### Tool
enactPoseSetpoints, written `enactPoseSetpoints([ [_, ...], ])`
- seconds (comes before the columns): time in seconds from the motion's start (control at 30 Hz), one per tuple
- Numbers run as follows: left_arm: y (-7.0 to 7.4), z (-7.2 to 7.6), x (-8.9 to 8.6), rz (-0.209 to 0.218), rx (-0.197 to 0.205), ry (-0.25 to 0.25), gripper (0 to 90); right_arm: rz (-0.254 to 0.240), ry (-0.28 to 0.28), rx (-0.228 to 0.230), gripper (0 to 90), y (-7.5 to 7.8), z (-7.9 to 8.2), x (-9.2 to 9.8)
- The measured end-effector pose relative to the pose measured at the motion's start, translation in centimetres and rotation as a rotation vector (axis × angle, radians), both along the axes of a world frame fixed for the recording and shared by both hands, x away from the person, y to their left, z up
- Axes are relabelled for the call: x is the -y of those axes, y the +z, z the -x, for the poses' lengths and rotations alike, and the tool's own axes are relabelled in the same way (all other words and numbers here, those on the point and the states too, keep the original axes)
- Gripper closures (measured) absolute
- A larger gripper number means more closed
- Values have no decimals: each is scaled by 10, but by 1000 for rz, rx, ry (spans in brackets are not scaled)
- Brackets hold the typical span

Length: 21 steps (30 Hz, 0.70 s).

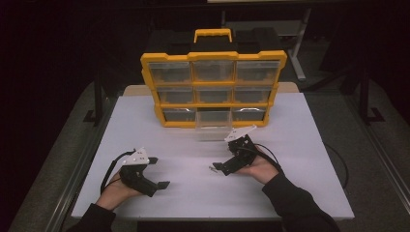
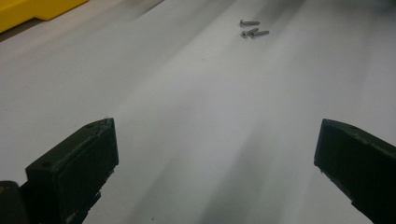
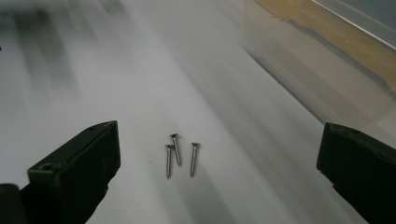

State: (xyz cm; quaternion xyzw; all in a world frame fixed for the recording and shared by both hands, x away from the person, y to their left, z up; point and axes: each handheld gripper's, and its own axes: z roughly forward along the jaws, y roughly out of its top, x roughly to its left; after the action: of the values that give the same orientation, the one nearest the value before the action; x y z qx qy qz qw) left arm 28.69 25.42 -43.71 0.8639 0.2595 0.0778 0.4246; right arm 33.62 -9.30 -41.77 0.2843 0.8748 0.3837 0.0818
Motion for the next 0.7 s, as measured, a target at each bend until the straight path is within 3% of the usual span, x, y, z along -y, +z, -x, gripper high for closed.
enactPoseSetpoints([
  [0.43,0,0,0,4,2,-4,0,7,13,-22,30,-4,-8,-14],
  [0.57,0,0,0,1,2,-8,0,15,15,-36,133,-4,-10,-18],
  [0.7,-1,0,0,-1,2,-9,0,25,20,-41,177,-5,-11,-20],
])
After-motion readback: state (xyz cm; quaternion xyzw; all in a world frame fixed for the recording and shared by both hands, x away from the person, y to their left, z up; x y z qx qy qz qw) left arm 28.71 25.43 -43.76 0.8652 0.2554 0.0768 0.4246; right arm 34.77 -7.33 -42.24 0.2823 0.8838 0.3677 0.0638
